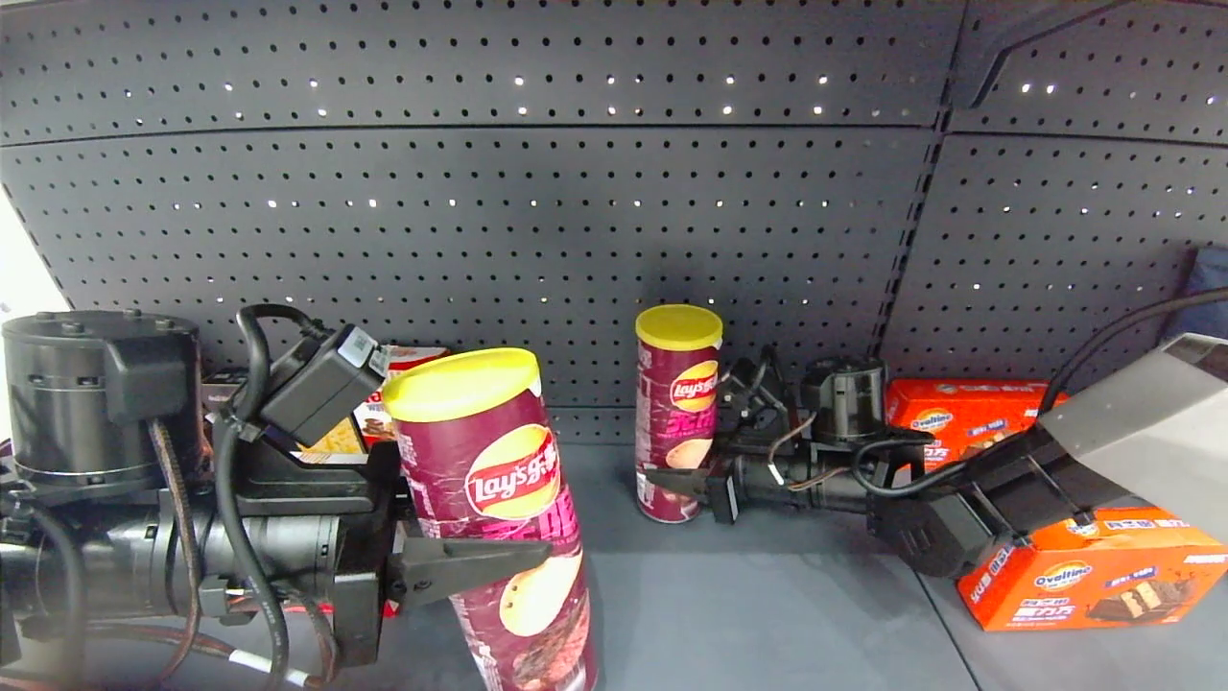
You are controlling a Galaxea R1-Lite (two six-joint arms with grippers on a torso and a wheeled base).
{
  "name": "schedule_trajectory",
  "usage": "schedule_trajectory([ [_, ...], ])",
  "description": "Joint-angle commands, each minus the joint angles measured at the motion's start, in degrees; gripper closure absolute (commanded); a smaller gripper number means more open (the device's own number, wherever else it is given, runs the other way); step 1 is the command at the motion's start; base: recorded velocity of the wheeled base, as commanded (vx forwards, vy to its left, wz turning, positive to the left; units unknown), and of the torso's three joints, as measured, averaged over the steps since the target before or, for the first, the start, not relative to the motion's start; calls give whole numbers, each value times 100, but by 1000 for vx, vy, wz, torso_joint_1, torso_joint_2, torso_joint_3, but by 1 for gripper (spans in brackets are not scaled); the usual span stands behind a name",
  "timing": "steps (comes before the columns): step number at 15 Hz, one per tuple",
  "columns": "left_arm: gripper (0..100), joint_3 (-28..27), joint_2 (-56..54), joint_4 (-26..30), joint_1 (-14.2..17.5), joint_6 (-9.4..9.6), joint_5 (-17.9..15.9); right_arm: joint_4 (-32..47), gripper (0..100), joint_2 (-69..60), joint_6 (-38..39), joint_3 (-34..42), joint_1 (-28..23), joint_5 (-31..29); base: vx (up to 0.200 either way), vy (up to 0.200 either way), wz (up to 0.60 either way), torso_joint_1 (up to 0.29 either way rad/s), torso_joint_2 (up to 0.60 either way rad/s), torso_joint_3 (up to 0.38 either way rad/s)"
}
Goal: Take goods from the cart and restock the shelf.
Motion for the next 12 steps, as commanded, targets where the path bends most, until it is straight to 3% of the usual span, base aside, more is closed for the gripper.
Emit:
schedule_trajectory([
  [1,100,1,-3,3,6,-2,4,-4,100,-520,132,283,155,-246,0,0,0,0,0,0],
  [8,100,1,-21,12,24,-11,21,-48,100,-1794,378,1558,594,-782,0,0,0,0,0,0],
  [12,100,10,-12,21,24,-11,21,-672,100,-2093,378,2507,884,-896,0,0,0,0,0,0],
])
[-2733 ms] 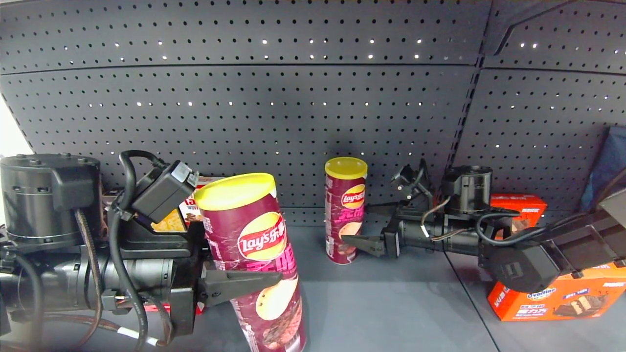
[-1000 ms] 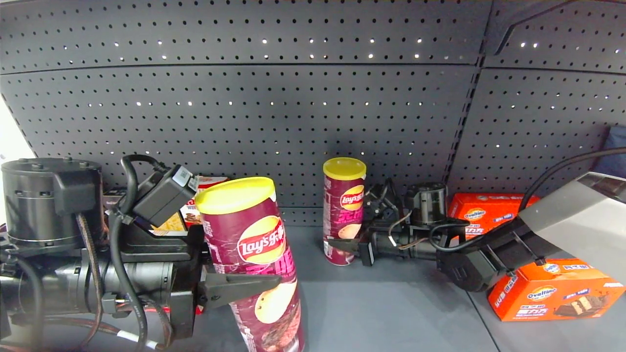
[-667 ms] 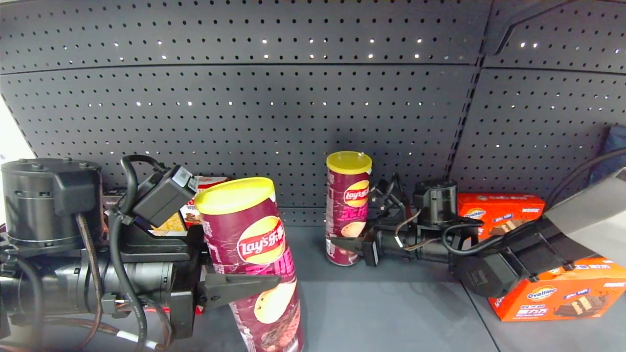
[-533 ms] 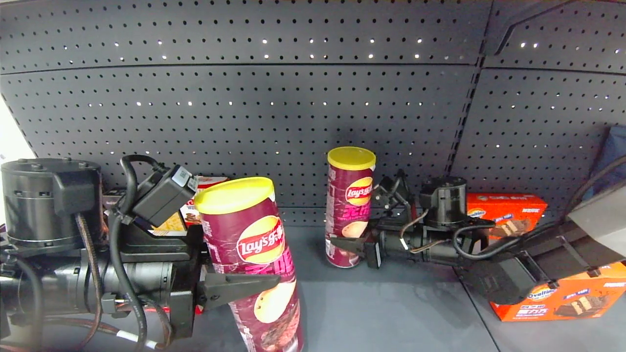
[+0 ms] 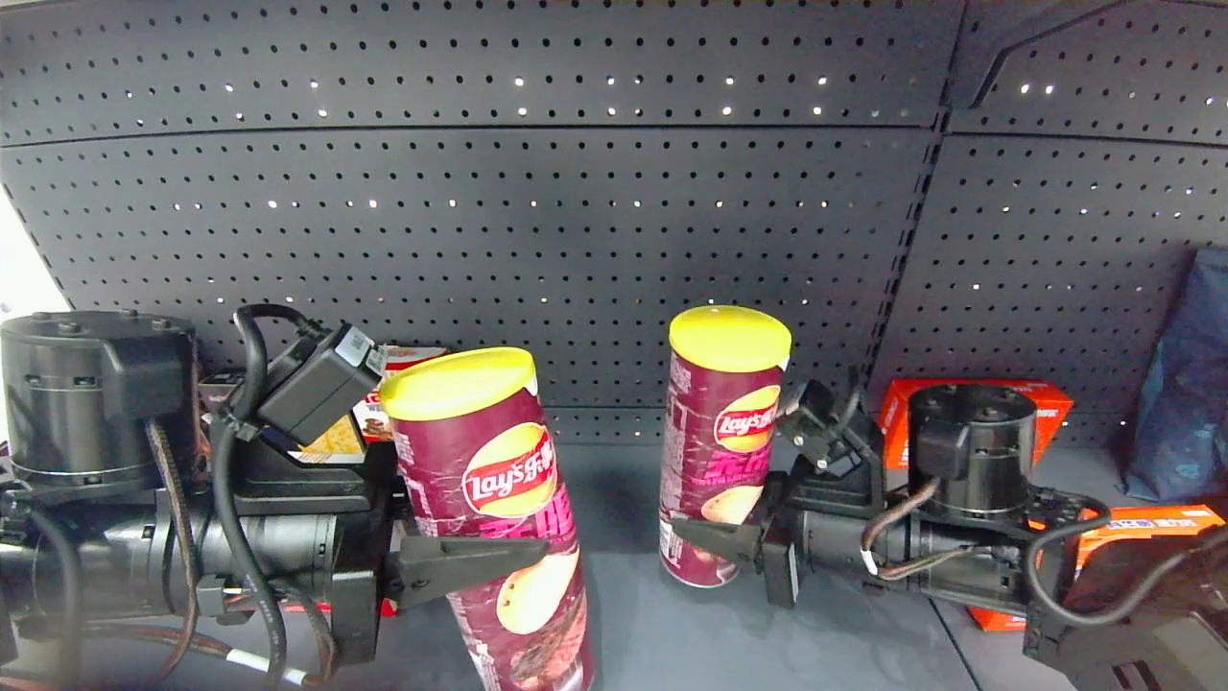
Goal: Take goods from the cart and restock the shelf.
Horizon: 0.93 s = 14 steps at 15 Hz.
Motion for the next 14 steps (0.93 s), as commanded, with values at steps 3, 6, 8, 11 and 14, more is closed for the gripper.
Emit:
schedule_trajectory([
  [3,100,-6,16,1,-3,1,8,-754,100,-157,-2,1041,350,-51,0,0,0,0,0,0],
  [6,100,-15,25,1,-3,1,26,-956,100,10,7,1181,394,-60,0,0,0,0,0,0],
  [8,100,-15,34,1,-3,1,34,-982,100,150,7,1181,359,-60,0,0,0,0,0,0],
  [11,100,-15,34,1,-3,1,34,-1141,100,397,16,1181,359,-60,0,0,0,0,0,0],
  [14,100,-15,78,-8,-3,1,26,-1299,100,555,51,1155,350,-51,0,0,0,0,0,0],
])
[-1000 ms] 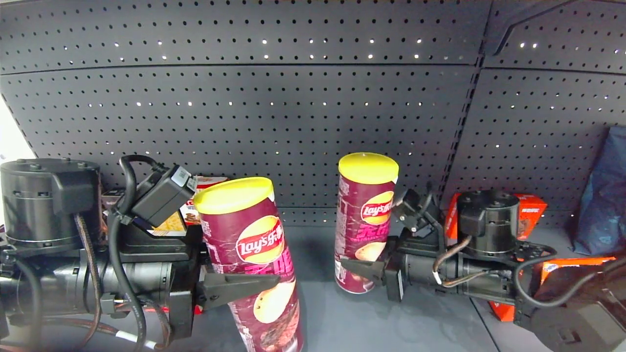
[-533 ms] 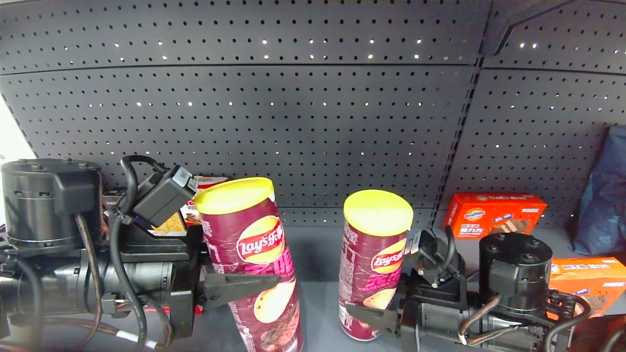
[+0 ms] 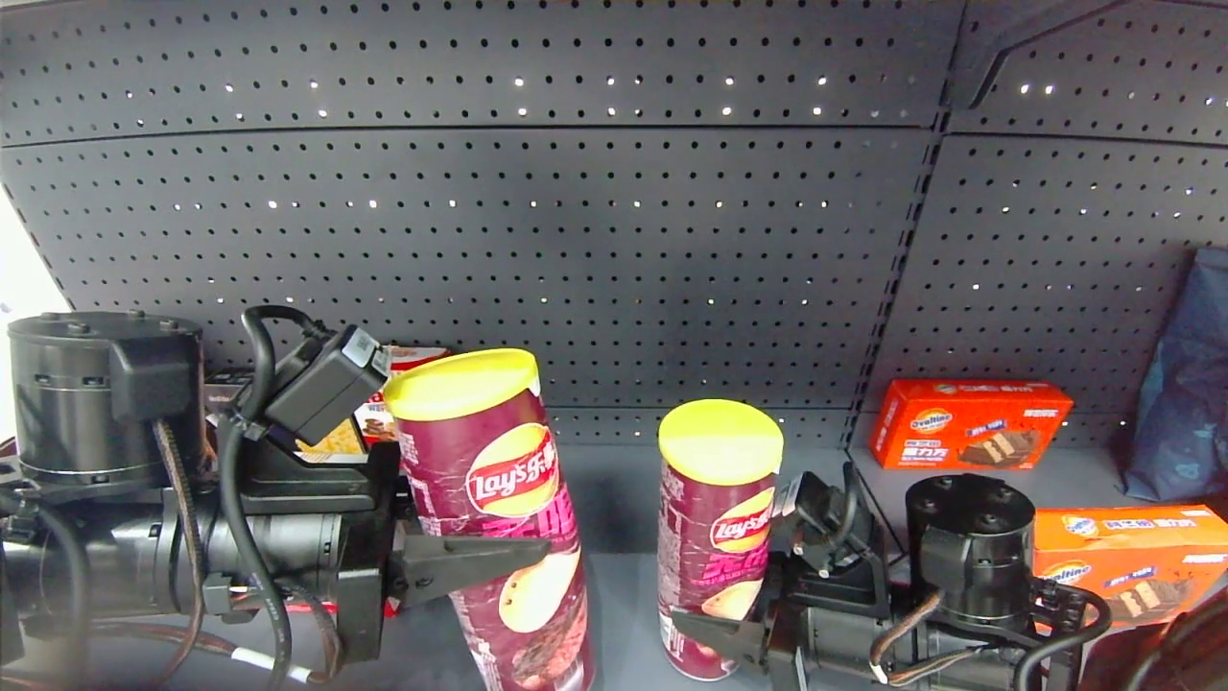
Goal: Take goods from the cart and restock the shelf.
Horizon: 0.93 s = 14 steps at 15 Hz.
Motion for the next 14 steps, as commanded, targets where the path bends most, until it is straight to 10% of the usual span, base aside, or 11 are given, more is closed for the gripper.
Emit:
schedule_trajectory([
  [1,100,-4,40,-8,0,0,-5,-20,100,159,25,-22,-5,7,0,0,0,0,0,0],
  [3,100,-4,58,-16,0,0,-5,-29,100,176,42,-30,-14,7,0,0,0,0,0,0],
  [4,100,5,58,-16,0,0,-5,-29,0,176,34,-22,-14,7,0,0,0,0,0,0],
  [14,100,75,40,-16,0,0,-5,-178,0,-1265,16,928,-66,-2,0,0,0,0,0,0],
])
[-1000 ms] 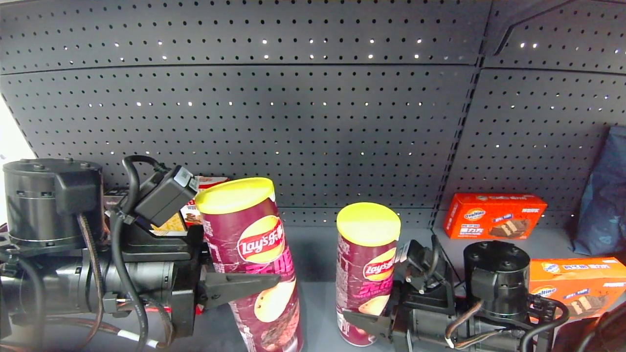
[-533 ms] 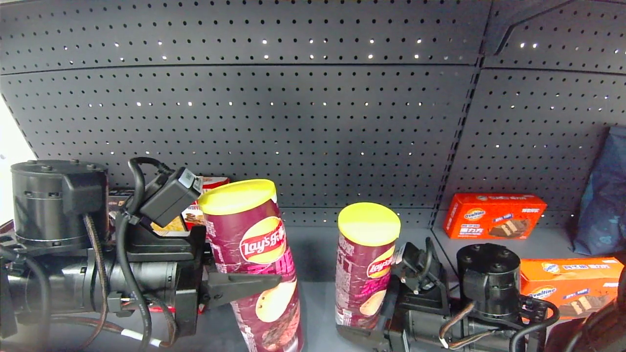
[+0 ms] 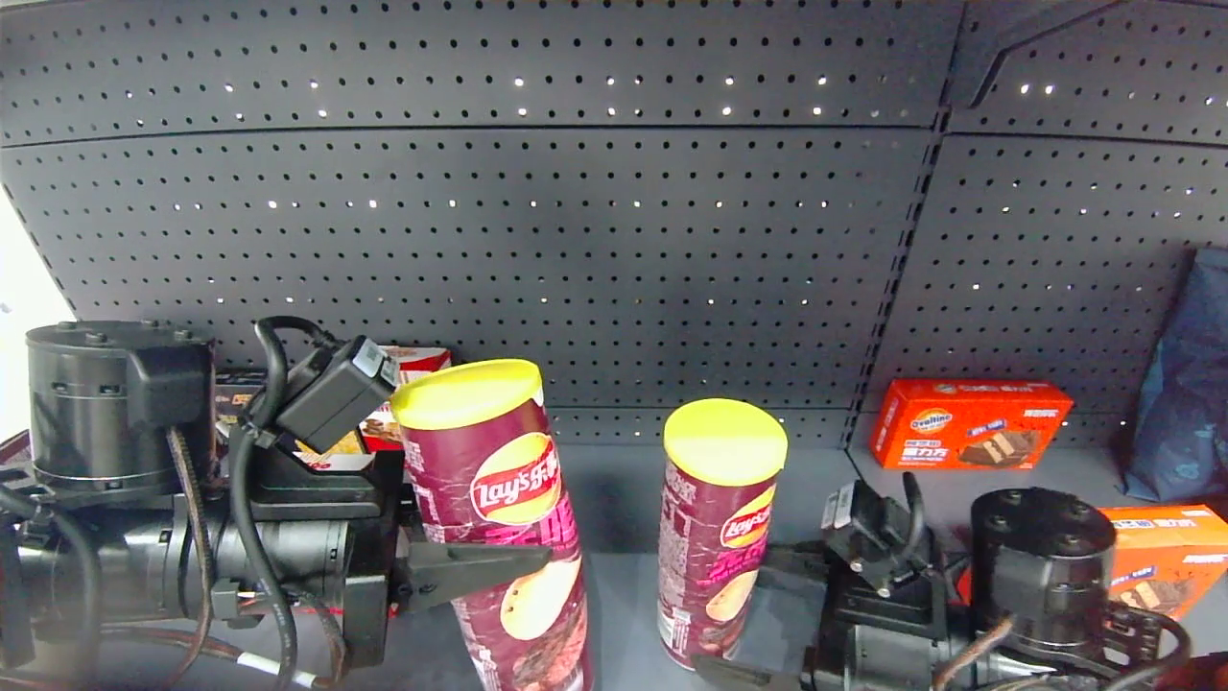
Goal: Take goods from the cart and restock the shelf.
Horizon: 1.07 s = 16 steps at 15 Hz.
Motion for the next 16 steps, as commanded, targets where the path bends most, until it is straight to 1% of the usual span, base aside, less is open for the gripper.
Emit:
schedule_trajectory([
  [1,100,8,-19,8,0,0,6,-9,0,-1061,-8,472,-7,-5,0,0,0,0,0,0],
  [3,100,8,-28,17,0,0,6,53,0,-1668,-26,736,-77,-137,0,0,0,0,0,0],
  [4,100,8,-28,17,0,9,6,150,0,-2274,-35,912,-148,-322,0,0,0,0,0,0],
  [6,100,-1,-28,17,-9,0,24,484,0,-2942,-35,912,-411,-603,0,0,0,0,0,0],
  [7,100,-1,-28,8,-9,0,24,607,0,-3118,-44,938,-517,-621,0,0,0,0,0,0],
  [9,100,-10,-28,8,-9,0,24,615,0,-3135,-149,929,-587,-629,0,0,0,0,0,0],
  [11,100,-27,-36,8,0,0,94,571,0,-3223,-149,709,-982,-629,0,0,0,0,0,0],
  [13,100,-10,-54,17,8,0,112,747,0,-3830,-149,753,-1193,-682,0,0,0,0,0,0],
  [14,100,-19,-54,8,8,0,112,941,0,-4181,-149,832,-1360,-946,0,0,0,0,0,0],
  [15,100,-19,-63,8,8,0,112,1072,0,-4471,-149,903,-1721,-1227,0,0,0,0,0,0],
  [16,100,-27,-80,8,8,0,112,1195,0,-4911,-140,999,-2477,-1333,0,0,0,0,0,0],
])
